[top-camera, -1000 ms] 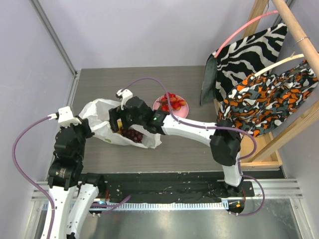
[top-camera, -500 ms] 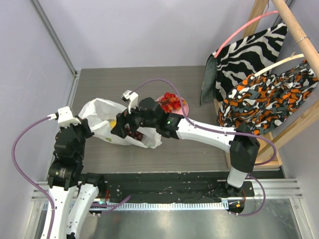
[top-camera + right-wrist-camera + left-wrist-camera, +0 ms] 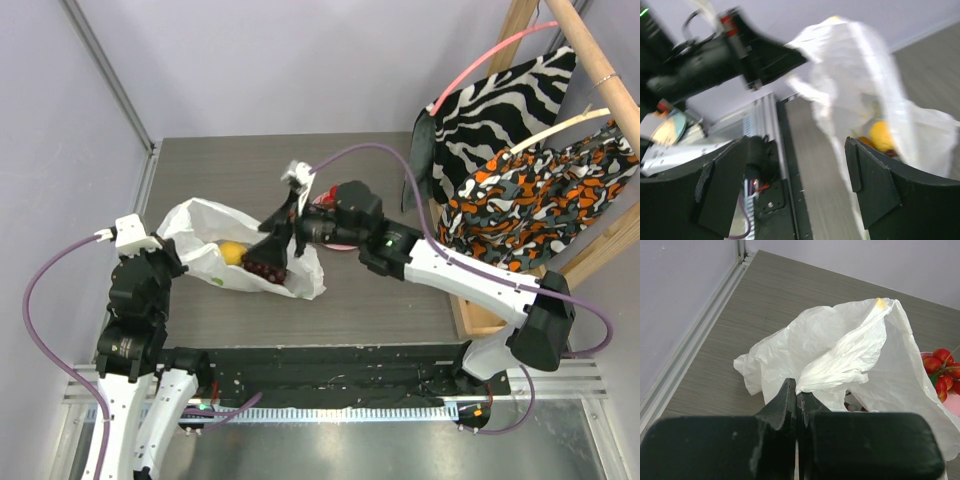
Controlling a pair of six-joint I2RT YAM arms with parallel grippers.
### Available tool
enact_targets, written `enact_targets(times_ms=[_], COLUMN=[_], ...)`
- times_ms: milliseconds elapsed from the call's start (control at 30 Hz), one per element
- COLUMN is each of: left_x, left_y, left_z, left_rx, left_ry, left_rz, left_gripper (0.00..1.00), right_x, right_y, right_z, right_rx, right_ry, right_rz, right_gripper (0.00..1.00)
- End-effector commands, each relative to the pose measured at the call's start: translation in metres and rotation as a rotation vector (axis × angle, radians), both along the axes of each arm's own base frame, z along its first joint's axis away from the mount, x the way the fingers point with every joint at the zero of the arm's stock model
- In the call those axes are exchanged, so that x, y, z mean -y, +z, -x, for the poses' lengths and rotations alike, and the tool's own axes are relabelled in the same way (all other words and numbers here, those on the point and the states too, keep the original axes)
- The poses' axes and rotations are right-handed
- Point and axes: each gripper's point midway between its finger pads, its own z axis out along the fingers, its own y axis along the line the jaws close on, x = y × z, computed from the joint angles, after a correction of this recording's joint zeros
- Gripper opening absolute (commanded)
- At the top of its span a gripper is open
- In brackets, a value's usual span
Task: Place the fruits into the plastic bag
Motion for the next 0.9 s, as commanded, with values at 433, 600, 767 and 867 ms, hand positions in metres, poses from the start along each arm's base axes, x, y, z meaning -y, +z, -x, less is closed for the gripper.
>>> enact_targets(times_ms=[433,600,767,867], left_x=[-0.001,0.000,0.001,0.001], left_y=[-0.001,-0.005,-0.008,-0.009], left_z=[-0.006,-0.009,-0.012,-0.012], left_rx=[-0.010,-0.025,-0.041,-0.045], left_ry=[0.014,0.007,0.004,0.004], left_rz=[0.002,-0.001,-0.004,-0.003], left_gripper=[0.00,0.00,0.00,0.00], right_x=[0.146,0.162,0.163,0.159], right_y=[-0.112,-0.150,-0.174,-0.186], right_z=[-0.229,-0.247,-0.259,-0.264], right_rx=[-0.096,-0.083,-0.077,-0.074], right_ry=[-0.893,-0.974,-0.990,-0.979], right_rz=[0.454,0.584,0.662,0.689], right_gripper=[0.96,0.98,0.98,0.98])
